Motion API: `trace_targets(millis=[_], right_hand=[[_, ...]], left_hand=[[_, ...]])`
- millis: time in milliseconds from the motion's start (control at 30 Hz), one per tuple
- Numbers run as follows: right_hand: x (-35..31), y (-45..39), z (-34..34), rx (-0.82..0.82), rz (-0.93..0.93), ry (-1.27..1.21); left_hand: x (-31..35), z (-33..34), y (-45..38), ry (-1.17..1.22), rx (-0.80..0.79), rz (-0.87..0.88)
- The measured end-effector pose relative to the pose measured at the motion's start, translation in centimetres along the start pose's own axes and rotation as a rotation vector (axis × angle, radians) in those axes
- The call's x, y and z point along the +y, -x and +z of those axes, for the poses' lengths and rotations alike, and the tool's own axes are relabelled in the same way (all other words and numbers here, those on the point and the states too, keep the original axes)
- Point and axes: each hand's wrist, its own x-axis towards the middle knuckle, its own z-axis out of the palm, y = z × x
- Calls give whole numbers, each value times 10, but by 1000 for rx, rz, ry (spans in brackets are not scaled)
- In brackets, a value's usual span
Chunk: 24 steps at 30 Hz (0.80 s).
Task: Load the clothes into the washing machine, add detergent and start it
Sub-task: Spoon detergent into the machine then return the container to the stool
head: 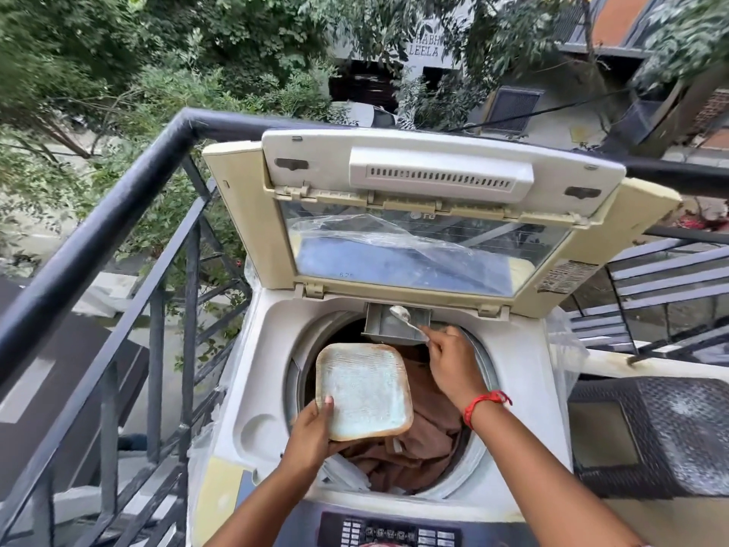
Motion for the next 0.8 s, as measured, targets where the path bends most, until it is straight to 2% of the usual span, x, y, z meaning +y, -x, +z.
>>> trace_targets(millis=[100, 167, 300, 400, 500, 667, 733, 800], right_hand=[[-4, 23, -16, 32, -86, -67], [0, 43, -23, -19, -149, -57], [6, 81, -36, -140, -166, 54], [11, 100, -50, -157, -150, 119], [27, 111, -59, -75, -151, 228], [75, 128, -81, 176, -69, 320], [91, 135, -96, 279, -26, 285], [108, 142, -112, 393, 50, 148]], left_hand=[[4, 13, -4, -4, -31, 0], [8, 26, -4, -2, -45, 12], [12, 55, -1, -21, -113, 37], [16, 81, 6, -18, -146, 31], [15, 105, 9, -23, -168, 35], [12, 154, 13, -118, -278, 33], [10, 180, 16, -150, -346, 39], [6, 206, 17, -207, -416, 67]])
